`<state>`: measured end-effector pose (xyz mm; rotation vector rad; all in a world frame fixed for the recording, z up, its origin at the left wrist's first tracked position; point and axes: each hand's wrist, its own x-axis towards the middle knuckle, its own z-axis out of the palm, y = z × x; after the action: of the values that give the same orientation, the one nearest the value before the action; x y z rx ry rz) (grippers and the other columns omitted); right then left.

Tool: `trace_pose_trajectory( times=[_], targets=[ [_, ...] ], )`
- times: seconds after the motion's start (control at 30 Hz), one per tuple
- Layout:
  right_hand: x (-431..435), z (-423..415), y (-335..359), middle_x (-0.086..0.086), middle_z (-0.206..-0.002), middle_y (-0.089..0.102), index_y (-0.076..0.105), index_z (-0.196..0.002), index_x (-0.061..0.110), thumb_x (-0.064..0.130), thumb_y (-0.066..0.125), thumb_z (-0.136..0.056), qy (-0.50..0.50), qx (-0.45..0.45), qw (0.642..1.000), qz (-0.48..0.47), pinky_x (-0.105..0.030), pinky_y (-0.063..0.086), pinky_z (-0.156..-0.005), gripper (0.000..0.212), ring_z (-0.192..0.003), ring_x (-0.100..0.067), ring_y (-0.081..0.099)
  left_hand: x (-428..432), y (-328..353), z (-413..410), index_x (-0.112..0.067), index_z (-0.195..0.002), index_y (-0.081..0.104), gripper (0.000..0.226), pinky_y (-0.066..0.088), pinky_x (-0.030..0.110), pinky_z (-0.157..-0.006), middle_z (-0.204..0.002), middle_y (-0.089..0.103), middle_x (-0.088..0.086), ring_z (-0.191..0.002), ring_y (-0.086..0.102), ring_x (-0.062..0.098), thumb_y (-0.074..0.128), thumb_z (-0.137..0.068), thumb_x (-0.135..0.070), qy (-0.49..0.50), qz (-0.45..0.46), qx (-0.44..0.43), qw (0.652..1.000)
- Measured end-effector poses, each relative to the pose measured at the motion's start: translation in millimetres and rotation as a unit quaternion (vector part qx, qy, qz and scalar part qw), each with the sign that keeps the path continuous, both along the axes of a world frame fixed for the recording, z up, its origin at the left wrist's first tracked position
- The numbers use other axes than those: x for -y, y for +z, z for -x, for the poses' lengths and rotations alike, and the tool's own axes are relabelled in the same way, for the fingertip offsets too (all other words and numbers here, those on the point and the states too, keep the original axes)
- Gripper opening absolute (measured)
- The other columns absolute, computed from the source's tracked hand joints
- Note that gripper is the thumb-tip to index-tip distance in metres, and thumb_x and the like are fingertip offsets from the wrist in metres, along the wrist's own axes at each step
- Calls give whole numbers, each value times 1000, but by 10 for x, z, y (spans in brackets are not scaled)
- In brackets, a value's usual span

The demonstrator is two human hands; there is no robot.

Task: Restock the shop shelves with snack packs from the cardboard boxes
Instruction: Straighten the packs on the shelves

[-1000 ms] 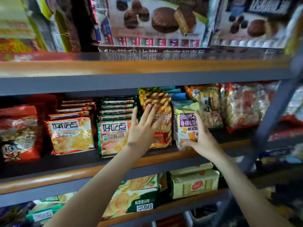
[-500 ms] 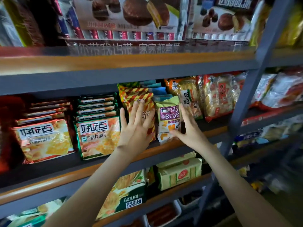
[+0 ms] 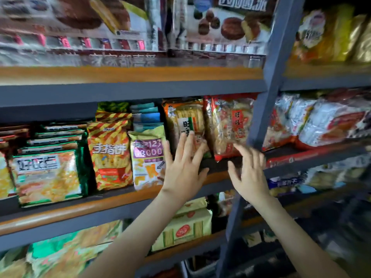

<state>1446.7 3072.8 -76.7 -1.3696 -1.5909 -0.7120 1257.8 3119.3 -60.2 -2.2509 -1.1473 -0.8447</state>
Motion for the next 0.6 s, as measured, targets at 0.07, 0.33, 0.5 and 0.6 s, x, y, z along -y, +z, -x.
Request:
trace_pose_trajectory(
  times=[0.07,0.33,0.5,0.6],
  targets=[
    [28,-342,-32,-9,-117,42,41,-122,8,22,49,-91,21,-17,998,-61,-43,34,-89,35,-104,-29,42,-9,-59,-297,-18,-142,45,72,16,68,-108,-153,33,19,-142,28,36,66,-81,-50,25,16,9,1000],
    [-320,-1224,5,-19,-124,49,38,-129,10,11,46,-93,28,-67,997,18,-50,39,-97,37,-112,-33,44,-99,-47,-865,-19,-150,34,67,10,63,-111,-153,30,20,-143,25,37,39,-91,-52,85,31,26,996],
    [-848,-1476,273,-10,-159,-5,-8,-151,33,22,67,-86,32,78,950,302,-55,16,-115,99,-144,-38,7,-463,8,-782,-25,-153,-6,87,2,61,-112,-160,0,21,-147,3,39,57,-93,-22,185,100,-15,977],
    [-1071,-1362,400,4,-157,-26,-19,-146,44,37,54,-94,54,162,906,386,-50,-6,-115,90,-143,-25,-24,-664,88,-786,-30,-147,-25,87,0,60,-114,-158,-23,13,-147,-14,34,47,-100,-17,209,150,-69,964]
  ],
)
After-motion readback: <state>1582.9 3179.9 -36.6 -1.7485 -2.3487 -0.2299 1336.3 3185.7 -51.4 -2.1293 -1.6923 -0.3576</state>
